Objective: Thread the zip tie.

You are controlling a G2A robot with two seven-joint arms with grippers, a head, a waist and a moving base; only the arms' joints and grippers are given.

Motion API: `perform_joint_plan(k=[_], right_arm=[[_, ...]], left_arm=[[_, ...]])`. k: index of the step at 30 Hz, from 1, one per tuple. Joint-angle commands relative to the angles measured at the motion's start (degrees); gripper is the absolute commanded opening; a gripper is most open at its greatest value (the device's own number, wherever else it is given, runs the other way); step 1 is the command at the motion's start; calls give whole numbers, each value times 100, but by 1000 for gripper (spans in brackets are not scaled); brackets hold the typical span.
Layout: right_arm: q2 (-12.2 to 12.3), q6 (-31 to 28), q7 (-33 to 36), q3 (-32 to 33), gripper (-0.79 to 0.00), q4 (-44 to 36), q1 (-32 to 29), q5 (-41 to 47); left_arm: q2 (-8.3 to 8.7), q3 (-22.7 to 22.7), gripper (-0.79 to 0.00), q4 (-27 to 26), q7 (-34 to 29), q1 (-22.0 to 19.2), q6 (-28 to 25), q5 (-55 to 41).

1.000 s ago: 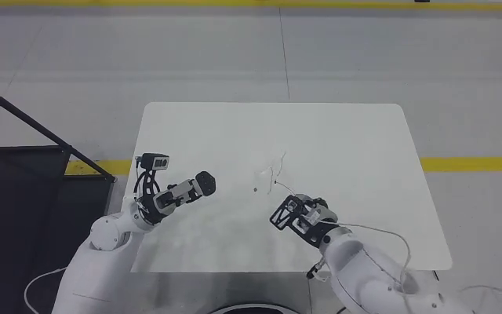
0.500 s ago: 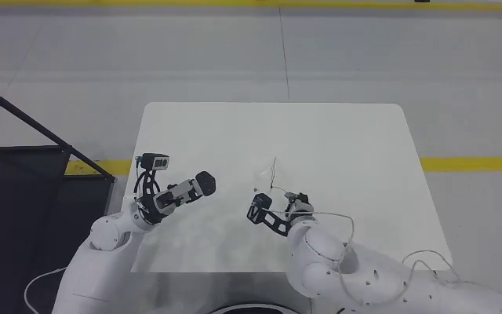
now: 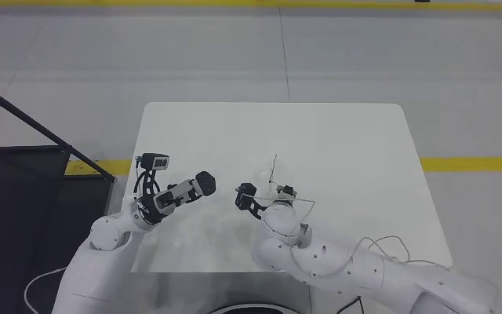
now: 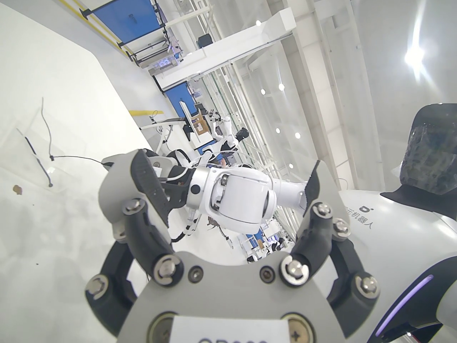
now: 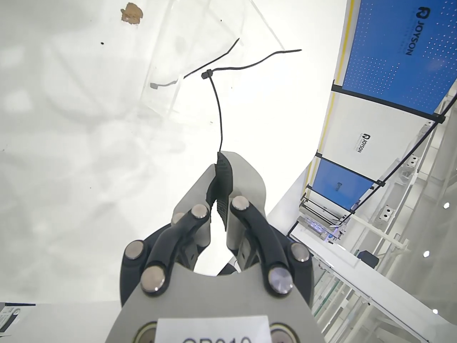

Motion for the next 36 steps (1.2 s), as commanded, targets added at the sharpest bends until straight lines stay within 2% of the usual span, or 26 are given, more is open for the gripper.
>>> perform_joint_plan(k=[1,8,17,23,32,33,35,36], right_arm=[[-82,-42,0,39,-650,91,-25,-31],[-289,-203,0,261,-628,263,-206,-209],[-403,-450,0,623,-591,232,-552,-599],[-436,-647,0,906,-477,85,-837,-910],[-486,-806,0,1369,-413,-218,-1295,-1433],[-480,-744,0,1463,-336,-345,-1374,-1493],[-441,-642,0,1691,-89,-653,-1569,-1623],[-411,-567,-30,1821,-52,-864,-1683,-1720]], left_arm=[[0,0,0,0,0,0,0,0],[0,0,0,0,0,0,0,0],[0,0,0,0,0,0,0,0],[0,0,0,0,0,0,0,0],[0,0,0,0,0,0,0,0],[0,0,0,0,0,0,0,0],[0,0,0,0,0,0,0,0],[0,0,0,0,0,0,0,0]])
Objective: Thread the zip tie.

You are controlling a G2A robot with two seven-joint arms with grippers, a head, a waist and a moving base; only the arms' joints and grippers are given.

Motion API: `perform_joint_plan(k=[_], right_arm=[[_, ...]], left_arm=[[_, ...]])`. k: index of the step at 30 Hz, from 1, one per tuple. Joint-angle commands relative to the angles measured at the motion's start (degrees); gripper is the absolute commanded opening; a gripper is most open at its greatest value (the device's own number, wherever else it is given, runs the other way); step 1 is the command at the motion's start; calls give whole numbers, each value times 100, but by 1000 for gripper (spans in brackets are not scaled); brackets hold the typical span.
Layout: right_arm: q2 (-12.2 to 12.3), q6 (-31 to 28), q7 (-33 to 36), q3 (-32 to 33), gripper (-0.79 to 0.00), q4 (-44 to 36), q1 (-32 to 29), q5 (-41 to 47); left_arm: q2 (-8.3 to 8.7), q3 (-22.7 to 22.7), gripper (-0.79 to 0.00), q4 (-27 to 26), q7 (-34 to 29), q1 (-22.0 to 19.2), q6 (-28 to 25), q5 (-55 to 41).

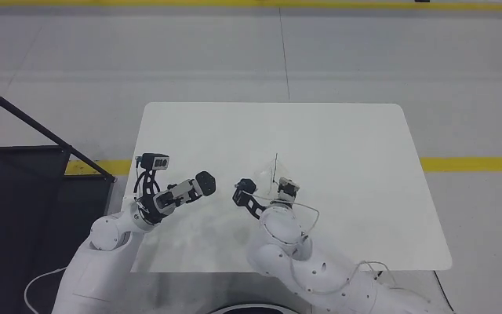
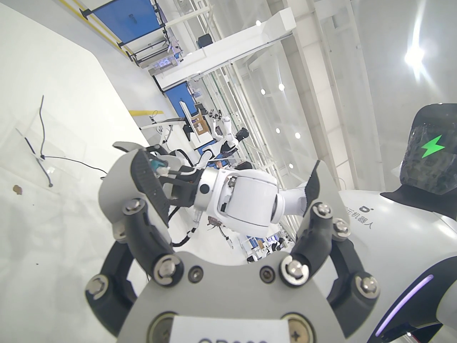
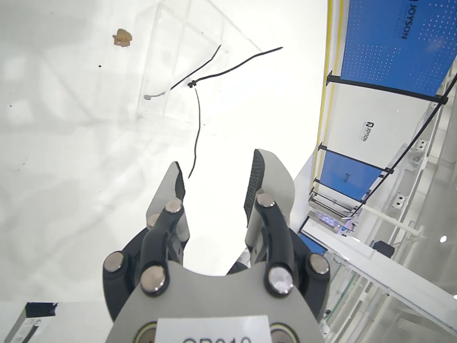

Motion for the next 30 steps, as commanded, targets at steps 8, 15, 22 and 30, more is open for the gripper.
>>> perform_joint_plan(k=[8,15,22,30], right_arm=[[383,370,-1374,1448,0,-1634,-1519,-439],[616,1063,-3607,2839,0,-2364,-2950,-154],[651,2065,-5102,3399,0,-2526,-3846,-260],[644,2128,-5620,3698,-1,-2659,-4067,-52]], left_arm=[[0,0,0,0,0,0,0,0],[-13,-55,0,-407,679,166,-163,860],[-67,-115,0,-676,1742,459,-625,1698],[-114,-187,-1,-749,2525,638,-862,2050]])
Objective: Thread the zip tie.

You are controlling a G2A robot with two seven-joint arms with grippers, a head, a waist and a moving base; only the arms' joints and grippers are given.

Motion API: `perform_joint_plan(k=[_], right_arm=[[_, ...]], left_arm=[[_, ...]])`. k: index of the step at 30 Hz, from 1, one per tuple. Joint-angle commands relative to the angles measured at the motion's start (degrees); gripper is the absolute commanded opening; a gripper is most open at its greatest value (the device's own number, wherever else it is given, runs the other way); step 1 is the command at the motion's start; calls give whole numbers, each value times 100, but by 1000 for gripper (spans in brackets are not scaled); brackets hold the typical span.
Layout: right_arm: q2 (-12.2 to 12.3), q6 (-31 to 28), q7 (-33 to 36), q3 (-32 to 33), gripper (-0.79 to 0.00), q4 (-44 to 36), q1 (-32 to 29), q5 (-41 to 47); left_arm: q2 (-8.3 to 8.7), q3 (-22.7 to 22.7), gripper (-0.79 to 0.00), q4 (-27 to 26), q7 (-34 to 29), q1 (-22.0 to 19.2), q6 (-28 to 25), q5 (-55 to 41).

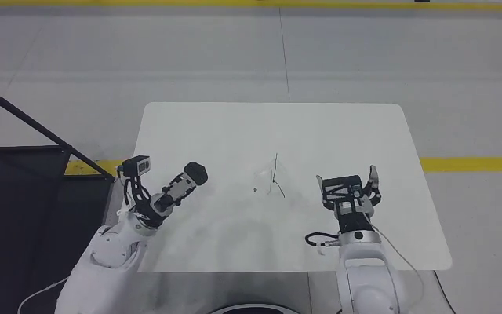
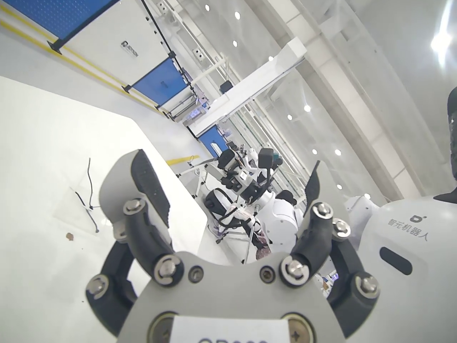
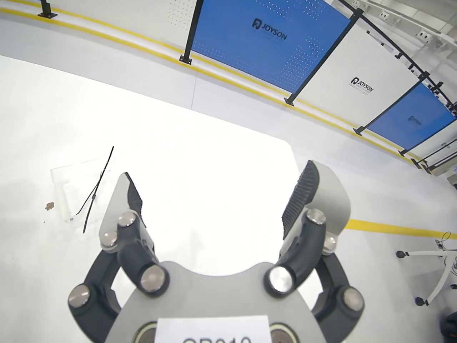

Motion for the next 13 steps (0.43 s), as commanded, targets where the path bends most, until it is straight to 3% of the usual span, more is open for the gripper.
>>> perform_joint_plan(k=[1,13], right_arm=[[0,0,0,0,-1,0,0,0],[0,10,8,-5,-1,3,3,-4]], left_arm=[[0,0,-1,0,0,0,0,0],[1,2,-1,1,-30,-3,4,-8]])
